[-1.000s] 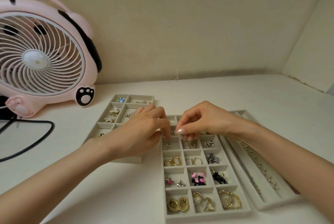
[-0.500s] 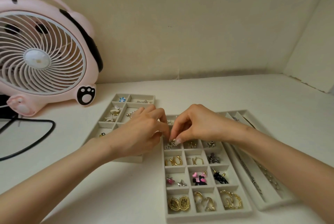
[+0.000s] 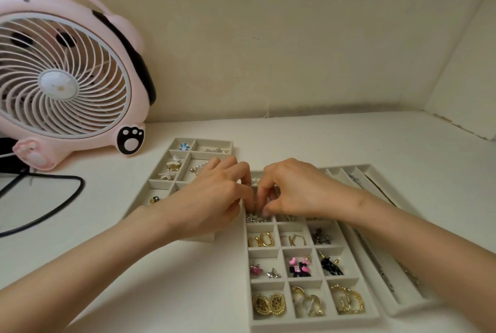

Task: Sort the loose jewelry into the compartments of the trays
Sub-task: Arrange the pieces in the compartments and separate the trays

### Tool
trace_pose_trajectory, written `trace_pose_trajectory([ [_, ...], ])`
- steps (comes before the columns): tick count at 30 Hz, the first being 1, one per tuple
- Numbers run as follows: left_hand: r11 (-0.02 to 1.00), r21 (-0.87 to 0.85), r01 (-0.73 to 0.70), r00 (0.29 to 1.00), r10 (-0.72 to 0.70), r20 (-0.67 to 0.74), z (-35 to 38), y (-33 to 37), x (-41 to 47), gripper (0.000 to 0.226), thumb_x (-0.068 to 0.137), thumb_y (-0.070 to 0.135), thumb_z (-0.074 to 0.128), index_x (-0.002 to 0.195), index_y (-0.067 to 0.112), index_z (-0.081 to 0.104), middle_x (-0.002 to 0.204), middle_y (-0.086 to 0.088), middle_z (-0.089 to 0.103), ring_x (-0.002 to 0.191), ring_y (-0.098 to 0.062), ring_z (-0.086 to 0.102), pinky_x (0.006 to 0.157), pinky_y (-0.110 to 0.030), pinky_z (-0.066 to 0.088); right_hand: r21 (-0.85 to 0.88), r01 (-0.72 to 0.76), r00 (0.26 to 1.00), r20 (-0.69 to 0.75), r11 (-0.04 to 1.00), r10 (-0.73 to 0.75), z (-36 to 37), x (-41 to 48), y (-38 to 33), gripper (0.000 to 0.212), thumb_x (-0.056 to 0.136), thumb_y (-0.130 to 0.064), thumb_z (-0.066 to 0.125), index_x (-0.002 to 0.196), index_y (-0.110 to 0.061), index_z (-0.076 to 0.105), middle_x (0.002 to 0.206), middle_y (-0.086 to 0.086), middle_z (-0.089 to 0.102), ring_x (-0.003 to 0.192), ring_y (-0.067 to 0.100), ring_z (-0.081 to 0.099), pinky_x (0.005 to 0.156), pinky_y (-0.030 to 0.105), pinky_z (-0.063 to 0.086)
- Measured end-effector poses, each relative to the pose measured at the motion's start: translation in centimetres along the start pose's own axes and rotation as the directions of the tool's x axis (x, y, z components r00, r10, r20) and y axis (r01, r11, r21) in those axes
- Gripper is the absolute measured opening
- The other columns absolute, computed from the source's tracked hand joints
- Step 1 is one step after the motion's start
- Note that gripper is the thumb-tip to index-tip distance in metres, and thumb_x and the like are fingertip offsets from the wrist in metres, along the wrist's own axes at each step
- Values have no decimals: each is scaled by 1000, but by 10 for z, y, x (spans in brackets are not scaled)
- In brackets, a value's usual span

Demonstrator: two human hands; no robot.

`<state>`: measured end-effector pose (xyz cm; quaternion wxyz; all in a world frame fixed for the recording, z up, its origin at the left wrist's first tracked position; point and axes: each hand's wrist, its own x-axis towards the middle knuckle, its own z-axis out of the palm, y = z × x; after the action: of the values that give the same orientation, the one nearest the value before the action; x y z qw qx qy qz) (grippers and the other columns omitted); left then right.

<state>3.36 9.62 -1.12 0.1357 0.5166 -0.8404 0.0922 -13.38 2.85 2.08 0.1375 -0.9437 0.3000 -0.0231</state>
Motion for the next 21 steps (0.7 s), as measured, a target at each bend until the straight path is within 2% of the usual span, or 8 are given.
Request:
trace_pose_trajectory([
  [3,1000,-26,-3,1000,3,0,-2,-2,0,41,72,19,31,80,35,68,88,7,53,82,-8,35,67,-23,19,-122,23,1000,-12,992,-24,3,0,-4,7,79,-31,71,85,-31,73,70,-16,50,74,6,48,55,17,31],
  [11,1000,-24,-1,1000,1,2,-2,-3,-1,42,70,17,30,79,34,68,88,5,53,83,-9,36,66,-24,21,-250,35,997,-55,968,-51,6,1,-8,7,80,-24,61,76,-28,64,82,-8,59,76,14,53,53,21,26],
  [14,999,-33,3,1000,-3,-2,-2,-2,0,42,71,17,30,81,34,67,88,6,53,83,-8,35,68,-25,24,-232,22,996,-76,973,-40,3,1,-9,8,80,-25,62,80,-28,68,80,-8,59,78,15,56,54,22,29],
  [18,996,-91,24,1000,-24,-4,-4,3,4,43,75,21,27,89,34,66,90,7,51,84,-7,34,74,-27,28,-133,-27,997,-80,991,16,-15,-7,1,8,79,-26,65,79,-32,69,67,-14,52,70,5,50,55,17,31],
  [21,989,-142,37,999,-35,13,-5,7,8,40,80,14,34,97,34,63,92,9,47,87,-6,33,78,-30,34,-66,-58,996,-74,996,53,-26,-15,13,10,81,-26,67,82,-35,70,74,-11,56,77,7,53,63,23,40],
])
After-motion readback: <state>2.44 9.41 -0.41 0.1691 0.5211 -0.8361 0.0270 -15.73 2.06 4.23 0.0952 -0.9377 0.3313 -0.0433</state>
